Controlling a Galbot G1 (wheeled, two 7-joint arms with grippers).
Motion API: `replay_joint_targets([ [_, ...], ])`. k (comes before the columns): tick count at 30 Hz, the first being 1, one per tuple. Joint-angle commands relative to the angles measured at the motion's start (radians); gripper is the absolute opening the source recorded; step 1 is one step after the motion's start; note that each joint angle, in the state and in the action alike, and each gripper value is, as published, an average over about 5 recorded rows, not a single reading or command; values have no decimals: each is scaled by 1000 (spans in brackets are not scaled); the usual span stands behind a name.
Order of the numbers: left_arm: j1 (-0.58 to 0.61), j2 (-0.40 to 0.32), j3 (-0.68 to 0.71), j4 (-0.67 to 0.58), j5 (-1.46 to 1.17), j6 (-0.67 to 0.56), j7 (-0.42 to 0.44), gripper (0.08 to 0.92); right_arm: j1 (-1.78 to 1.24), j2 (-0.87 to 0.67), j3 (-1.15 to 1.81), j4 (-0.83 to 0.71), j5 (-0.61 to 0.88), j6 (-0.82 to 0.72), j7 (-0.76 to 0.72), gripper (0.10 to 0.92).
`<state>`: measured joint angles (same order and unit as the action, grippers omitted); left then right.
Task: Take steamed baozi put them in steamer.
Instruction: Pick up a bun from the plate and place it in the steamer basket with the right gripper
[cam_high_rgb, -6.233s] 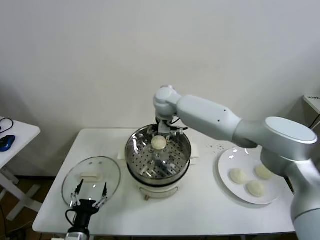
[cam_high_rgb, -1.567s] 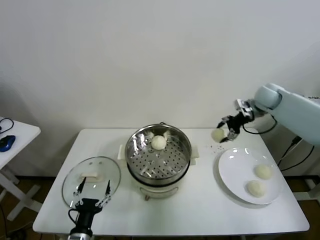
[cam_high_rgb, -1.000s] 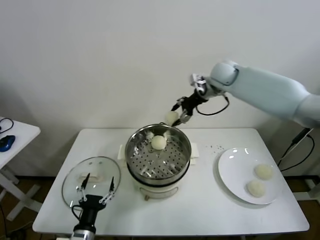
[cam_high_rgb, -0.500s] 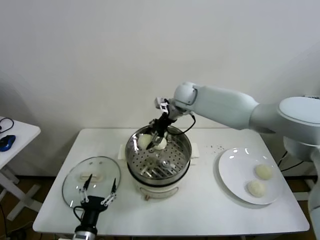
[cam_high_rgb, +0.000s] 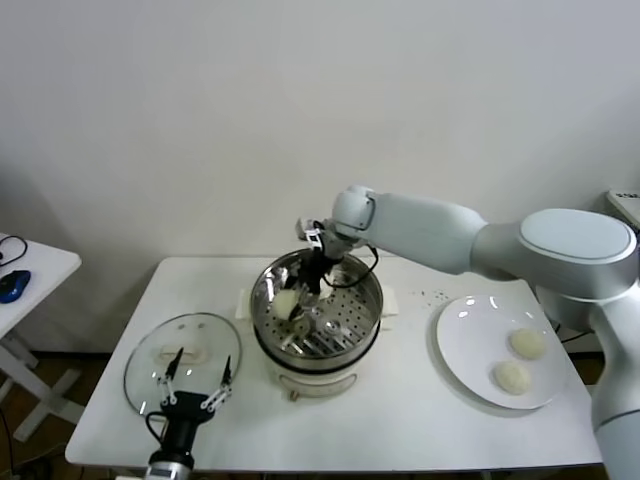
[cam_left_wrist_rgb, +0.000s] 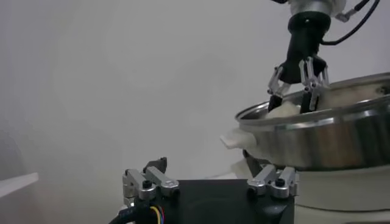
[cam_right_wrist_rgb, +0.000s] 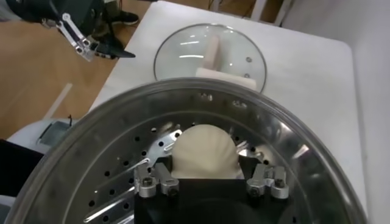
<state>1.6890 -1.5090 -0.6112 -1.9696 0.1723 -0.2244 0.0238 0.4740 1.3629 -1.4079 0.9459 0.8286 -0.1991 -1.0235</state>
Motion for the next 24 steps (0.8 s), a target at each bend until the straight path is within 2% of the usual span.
replay_joint_targets([
  [1,-2,-2,1,6,-3,2,-1,823,-11,12,-4,-3,-25,2,-3,713],
  [11,-6,3,-6,7,-5,2,-1,823,-15,7,-6,-1,-42,7,-2,717],
  [18,-9,1,-5,9,-3,4,-1,823,-21,10,-6,2,-62,19,-1,816],
  [24,-10,3,-8,8,-4,6,-1,823,-2,-3,2,12,-67,27,-20,823],
])
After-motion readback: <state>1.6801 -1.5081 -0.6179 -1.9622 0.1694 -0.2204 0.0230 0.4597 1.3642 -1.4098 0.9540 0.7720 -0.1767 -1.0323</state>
